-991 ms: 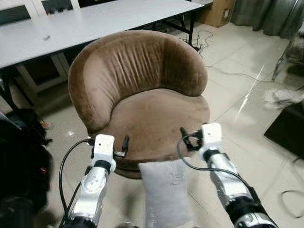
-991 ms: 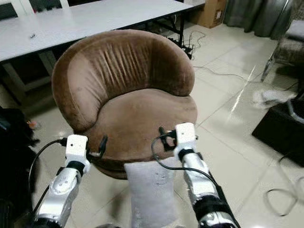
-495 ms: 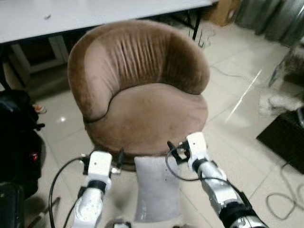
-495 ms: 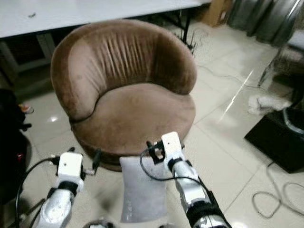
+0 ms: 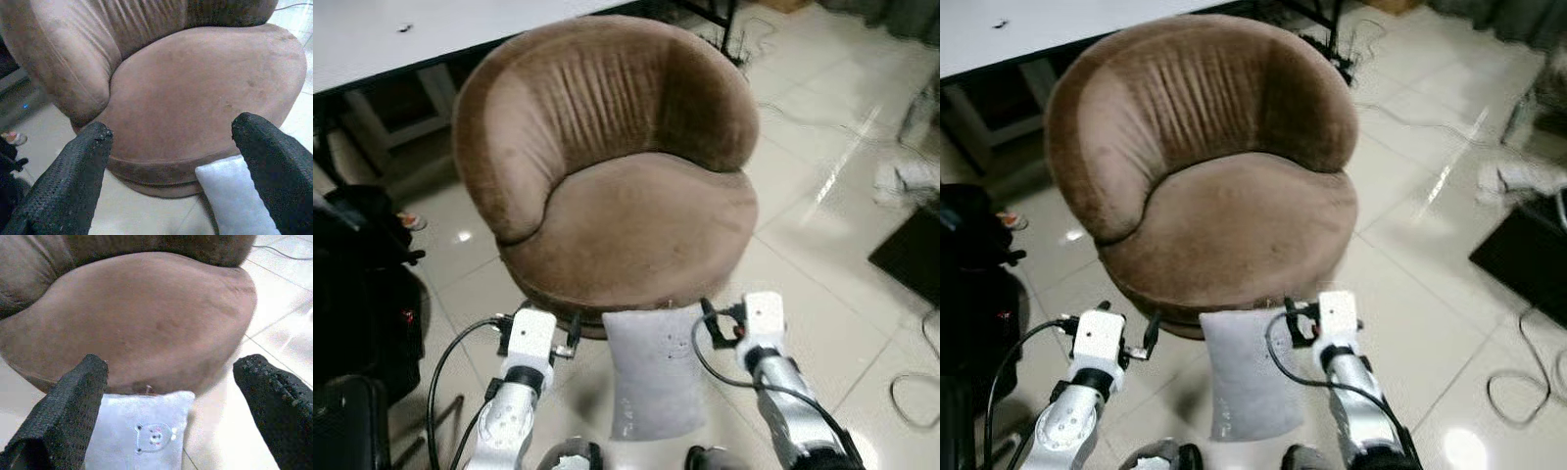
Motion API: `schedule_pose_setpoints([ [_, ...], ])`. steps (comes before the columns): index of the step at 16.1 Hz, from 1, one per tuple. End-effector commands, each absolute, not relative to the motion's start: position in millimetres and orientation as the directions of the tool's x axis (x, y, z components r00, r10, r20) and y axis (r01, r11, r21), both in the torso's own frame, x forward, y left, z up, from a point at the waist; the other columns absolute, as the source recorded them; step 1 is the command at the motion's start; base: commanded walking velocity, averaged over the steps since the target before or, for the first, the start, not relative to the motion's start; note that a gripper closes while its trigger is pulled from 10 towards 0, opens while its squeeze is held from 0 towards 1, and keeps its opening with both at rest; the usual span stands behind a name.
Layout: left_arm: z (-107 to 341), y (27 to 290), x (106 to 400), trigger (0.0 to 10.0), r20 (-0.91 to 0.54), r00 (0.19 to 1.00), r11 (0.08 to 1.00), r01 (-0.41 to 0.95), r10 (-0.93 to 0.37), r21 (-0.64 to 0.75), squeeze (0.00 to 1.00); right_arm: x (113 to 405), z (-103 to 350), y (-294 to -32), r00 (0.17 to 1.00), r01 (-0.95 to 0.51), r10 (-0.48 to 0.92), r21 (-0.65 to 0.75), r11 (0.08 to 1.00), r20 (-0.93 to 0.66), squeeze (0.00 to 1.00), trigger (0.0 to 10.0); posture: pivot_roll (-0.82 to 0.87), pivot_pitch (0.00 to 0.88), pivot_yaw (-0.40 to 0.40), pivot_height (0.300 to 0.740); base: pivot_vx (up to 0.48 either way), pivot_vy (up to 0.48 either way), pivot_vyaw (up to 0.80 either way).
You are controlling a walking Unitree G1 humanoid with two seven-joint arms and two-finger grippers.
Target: Move the pillow to the sofa from floor
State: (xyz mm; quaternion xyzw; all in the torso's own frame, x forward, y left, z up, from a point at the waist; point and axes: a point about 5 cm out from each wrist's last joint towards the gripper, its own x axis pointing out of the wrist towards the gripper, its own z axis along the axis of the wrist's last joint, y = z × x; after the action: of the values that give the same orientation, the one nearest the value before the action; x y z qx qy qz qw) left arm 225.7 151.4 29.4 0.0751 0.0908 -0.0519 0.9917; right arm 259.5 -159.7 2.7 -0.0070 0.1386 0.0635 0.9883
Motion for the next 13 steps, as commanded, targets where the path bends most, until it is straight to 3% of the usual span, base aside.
schedule_pose_setpoints([
  [1, 27, 154, 225, 10.0, -0.188, 0.98, 0.99, 0.092, -0.07, 0.109, 0.0, 262, 10, -157, 0.962, -0.153, 0.148, -0.006, 0.988, -0.228, 0.0, 10.0, 0.05, 0.162, 0.073, 0.74, 0.0, 0.0, 0.0],
  [3, 16, 160, 227, 10.0, -0.224, 0.974, 0.999, 0.03, -0.021, 0.035, 0.0, 261, 7, -151, 0.948, -0.202, 0.188, -0.029, 0.979, -0.258, 0.0, 10.0, 0.03, 0.147, 0.079, 0.74, 0.0, 0.0, 0.0],
  [10, -4, 159, 217, 10.0, -0.293, 0.956, 0.999, 0.027, -0.017, 0.029, 0.0, 265, -2, -154, 0.918, -0.186, 0.148, -0.069, 0.98, -0.368, 0.0, 10.0, 0.01, 0.141, 0.061, 0.74, 0.0, 0.0, 0.0],
  [13, -43, 160, 197, 10.0, -0.501, 0.865, 0.999, 0.032, -0.029, -0.003, 0.0, 254, -30, -163, 0.831, -0.143, 0.095, -0.046, 0.989, -0.547, 0.0, 10.0, 0.04, 0.14, 0.032, 0.74, 0.0, 0.0, 0.0],
])
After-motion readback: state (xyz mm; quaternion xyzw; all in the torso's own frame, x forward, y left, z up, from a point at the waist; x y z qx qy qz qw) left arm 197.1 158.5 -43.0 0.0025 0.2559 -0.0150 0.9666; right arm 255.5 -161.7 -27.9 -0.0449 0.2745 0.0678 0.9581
